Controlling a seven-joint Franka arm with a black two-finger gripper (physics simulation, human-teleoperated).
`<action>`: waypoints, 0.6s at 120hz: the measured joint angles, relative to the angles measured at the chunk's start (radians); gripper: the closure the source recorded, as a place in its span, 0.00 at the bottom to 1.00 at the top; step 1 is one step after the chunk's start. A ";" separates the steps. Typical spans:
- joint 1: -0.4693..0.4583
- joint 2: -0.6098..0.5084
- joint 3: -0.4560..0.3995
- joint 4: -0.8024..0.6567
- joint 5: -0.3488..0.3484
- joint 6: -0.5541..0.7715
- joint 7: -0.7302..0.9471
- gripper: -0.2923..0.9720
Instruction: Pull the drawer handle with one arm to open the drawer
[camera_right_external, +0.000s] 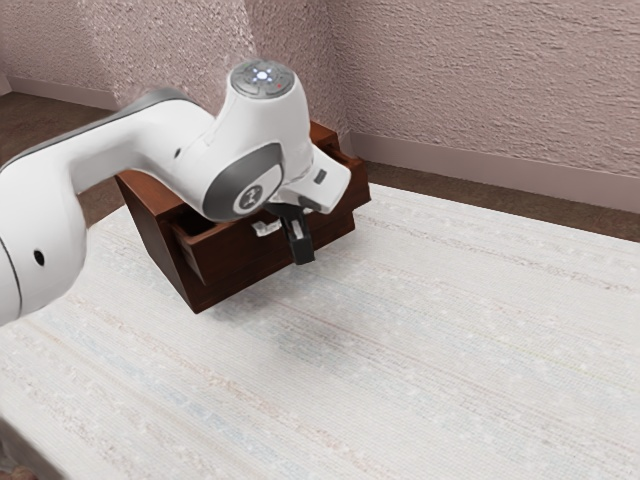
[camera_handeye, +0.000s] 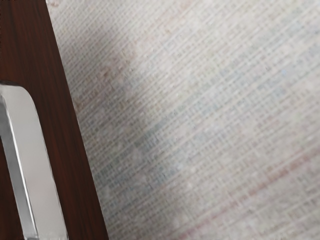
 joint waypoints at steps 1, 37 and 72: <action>-0.002 -0.004 0.000 -0.004 0.000 0.000 0.000 0.24; -0.095 -0.113 0.000 -0.085 0.000 -0.001 0.000 0.24; -0.109 -0.199 -0.011 0.033 -0.082 -0.114 0.049 0.23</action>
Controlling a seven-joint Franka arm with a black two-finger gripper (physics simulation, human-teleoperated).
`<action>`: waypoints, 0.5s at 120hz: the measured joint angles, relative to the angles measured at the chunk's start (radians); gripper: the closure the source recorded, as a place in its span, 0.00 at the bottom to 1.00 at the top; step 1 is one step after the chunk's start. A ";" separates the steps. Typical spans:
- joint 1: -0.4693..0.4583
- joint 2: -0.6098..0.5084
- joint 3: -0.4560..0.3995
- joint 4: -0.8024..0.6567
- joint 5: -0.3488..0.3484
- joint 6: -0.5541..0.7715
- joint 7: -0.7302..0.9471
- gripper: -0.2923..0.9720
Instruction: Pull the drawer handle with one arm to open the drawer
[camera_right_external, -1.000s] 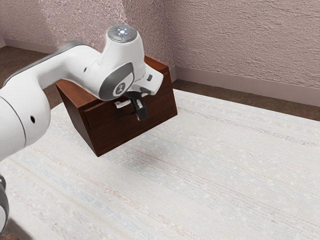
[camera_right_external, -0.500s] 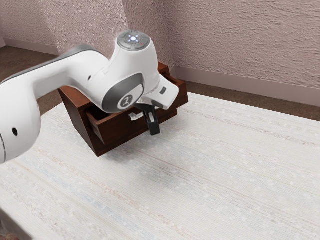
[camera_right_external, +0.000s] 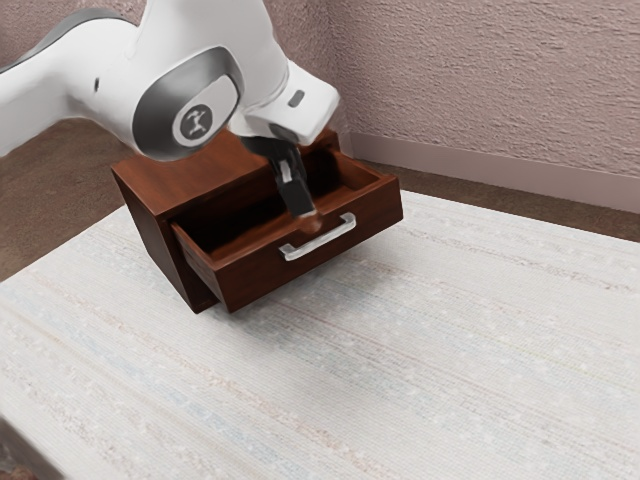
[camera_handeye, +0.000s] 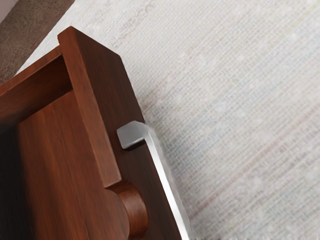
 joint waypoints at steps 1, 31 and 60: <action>0.000 -0.001 0.000 0.004 -0.007 -0.005 0.006 0.23; -0.024 -0.020 0.011 0.027 -0.133 -0.145 0.149 0.23; -0.015 0.007 0.024 0.024 -0.156 -0.204 0.230 0.23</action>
